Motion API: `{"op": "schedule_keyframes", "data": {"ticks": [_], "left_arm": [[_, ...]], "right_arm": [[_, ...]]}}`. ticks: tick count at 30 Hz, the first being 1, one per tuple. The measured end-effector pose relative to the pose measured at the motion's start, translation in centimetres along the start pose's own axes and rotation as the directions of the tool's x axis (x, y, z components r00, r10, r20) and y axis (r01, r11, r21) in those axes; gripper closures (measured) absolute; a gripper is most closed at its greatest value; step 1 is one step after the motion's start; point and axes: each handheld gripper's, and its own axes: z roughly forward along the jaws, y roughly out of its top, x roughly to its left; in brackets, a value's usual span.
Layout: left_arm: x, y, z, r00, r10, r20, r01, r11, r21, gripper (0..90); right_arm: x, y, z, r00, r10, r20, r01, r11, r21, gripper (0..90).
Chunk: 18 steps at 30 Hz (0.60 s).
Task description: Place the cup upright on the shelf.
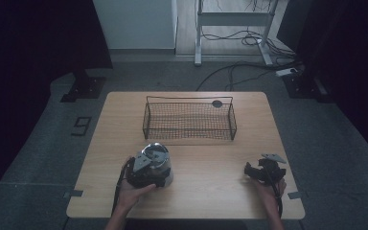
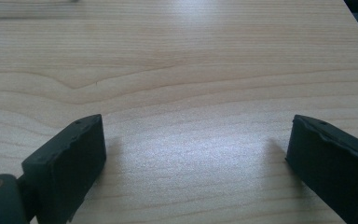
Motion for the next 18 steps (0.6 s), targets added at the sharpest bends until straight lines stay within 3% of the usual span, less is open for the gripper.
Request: {"op": "schedule_keyframes", "data": {"ticks": [4,13,18], "left_arm": [[0.0,0.4,-0.1,0.9997,-0.016,-0.018,0.016,0.9999,0.002,3.8],[-0.2,1.9,-0.7,0.9965,-0.083,-0.003,0.083,0.9963,-0.019,3.9],[-0.2,3.3,-1.3,0.9972,-0.075,0.005,0.075,0.9965,-0.037,3.9]], "right_arm": [[0.0,0.0,0.0,1.0,0.0,0.0,0.0,1.0,0.0,4.3],[0.0,0.0,0.0,1.0,-0.001,-0.002,0.001,1.0,-0.004,5.0],[0.0,0.0,0.0,1.0,-0.002,-0.001,0.002,1.0,-0.004,5.3]]}}
